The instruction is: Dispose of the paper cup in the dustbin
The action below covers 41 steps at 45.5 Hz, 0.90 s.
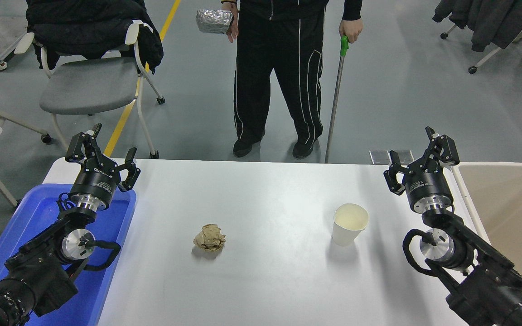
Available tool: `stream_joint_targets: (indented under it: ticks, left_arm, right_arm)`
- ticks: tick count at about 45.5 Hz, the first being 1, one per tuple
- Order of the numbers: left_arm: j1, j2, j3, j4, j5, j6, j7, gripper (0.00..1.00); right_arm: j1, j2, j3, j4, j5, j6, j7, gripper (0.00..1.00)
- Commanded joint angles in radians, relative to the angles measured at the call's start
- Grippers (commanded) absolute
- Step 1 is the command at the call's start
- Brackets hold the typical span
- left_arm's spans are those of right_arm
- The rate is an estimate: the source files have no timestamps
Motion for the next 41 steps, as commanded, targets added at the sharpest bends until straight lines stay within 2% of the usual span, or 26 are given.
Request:
stream_joint_targets:
  ticks: [1,26,41]
  left_arm:
    - [0.000,0.000,0.000,0.000,0.000,0.000,0.001,1.00]
    - [0.000,0.000,0.000,0.000,0.000,0.000,0.001,1.00]
    - [0.000,0.000,0.000,0.000,0.000,0.000,-0.001,1.00]
  right_arm:
    - [-0.004,0.007,0.008,0.004,0.000,0.001,0.001,0.99]
    - [-0.011,-0.001,0.008,-0.007,0.000,0.005,0.001,0.99]
    - [-0.017,-0.062,-0.008,0.009,-0.002,0.022,0.016,0.99]
